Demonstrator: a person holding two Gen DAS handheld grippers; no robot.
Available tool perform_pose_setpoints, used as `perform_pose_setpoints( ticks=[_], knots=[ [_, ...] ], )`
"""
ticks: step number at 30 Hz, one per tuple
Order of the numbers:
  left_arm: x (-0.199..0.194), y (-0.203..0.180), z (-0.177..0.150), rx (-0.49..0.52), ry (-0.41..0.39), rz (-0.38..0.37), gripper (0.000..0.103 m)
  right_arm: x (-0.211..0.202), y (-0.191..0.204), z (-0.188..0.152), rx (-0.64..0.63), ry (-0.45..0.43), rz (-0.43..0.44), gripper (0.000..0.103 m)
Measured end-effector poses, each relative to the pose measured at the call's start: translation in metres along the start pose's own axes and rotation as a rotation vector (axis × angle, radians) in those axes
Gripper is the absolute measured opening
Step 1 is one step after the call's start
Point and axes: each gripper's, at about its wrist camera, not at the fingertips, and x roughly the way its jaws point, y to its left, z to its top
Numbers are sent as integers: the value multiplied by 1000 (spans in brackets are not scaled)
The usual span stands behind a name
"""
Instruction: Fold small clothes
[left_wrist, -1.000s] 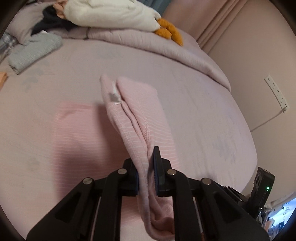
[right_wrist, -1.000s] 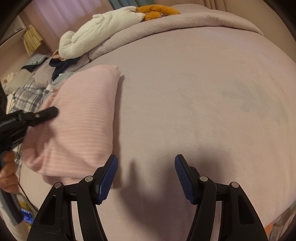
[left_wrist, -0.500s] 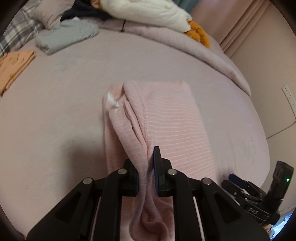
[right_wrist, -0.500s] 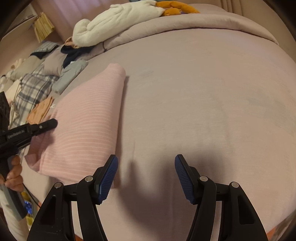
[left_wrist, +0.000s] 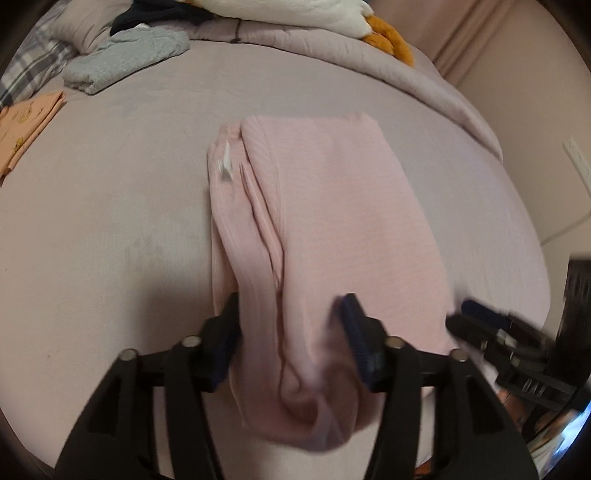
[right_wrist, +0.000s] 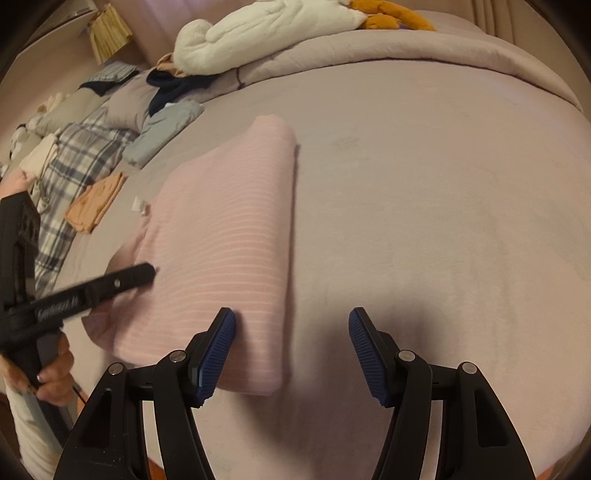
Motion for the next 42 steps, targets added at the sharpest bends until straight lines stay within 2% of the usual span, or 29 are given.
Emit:
perform_pose_setpoints(
  ticks=[3, 11, 13, 16, 18, 21, 23, 26, 29, 30, 31, 32, 34, 36, 39, 42],
  knots=[
    [6, 4, -17, 9, 31, 41, 62, 5, 3, -3, -14, 24, 0, 63],
    [0, 29, -36, -121, 50, -55, 69, 5, 0, -15, -20, 69, 16, 64],
    [-7, 32, -34, -144, 41, -78, 77, 2, -1, -14, -21, 68, 22, 64],
    [-19, 35, -24, -161, -16, -94, 87, -5, -4, -6, -16, 43, 40, 66],
    [-20, 32, -19, -171, -36, -83, 88, -5, -5, 2, -16, 25, 46, 72],
    [-10, 33, -8, -185, -41, -95, 88, 2, -4, 15, -13, 13, 71, 73],
    [4, 35, -3, -199, -18, -105, 88, 12, 0, 22, -2, 26, 108, 73],
    [19, 35, 0, -215, 18, -134, 85, 32, 7, 29, 1, 58, 160, 73],
    [24, 31, 4, -208, 14, -144, 77, 50, 13, 32, 4, 91, 185, 73],
    [25, 30, 6, -199, 12, -150, 70, 54, 13, 33, 11, 95, 192, 72],
    [27, 28, 8, -199, 19, -171, 63, 57, 14, 33, 16, 84, 203, 65],
    [29, 27, 10, -208, 25, -170, 62, 56, 15, 34, 13, 77, 213, 62],
    [30, 22, 12, -196, 28, -171, 45, 58, 15, 36, 26, 78, 211, 43],
    [24, 13, 13, -185, 15, -155, 40, 56, 17, 37, 27, 74, 226, 33],
    [15, 0, 17, -154, -20, -121, 37, 42, 22, 39, -12, 34, 209, 29],
    [-1, -14, 24, -124, -74, -127, 36, 20, 23, 45, -45, -22, 187, 29]
  ],
)
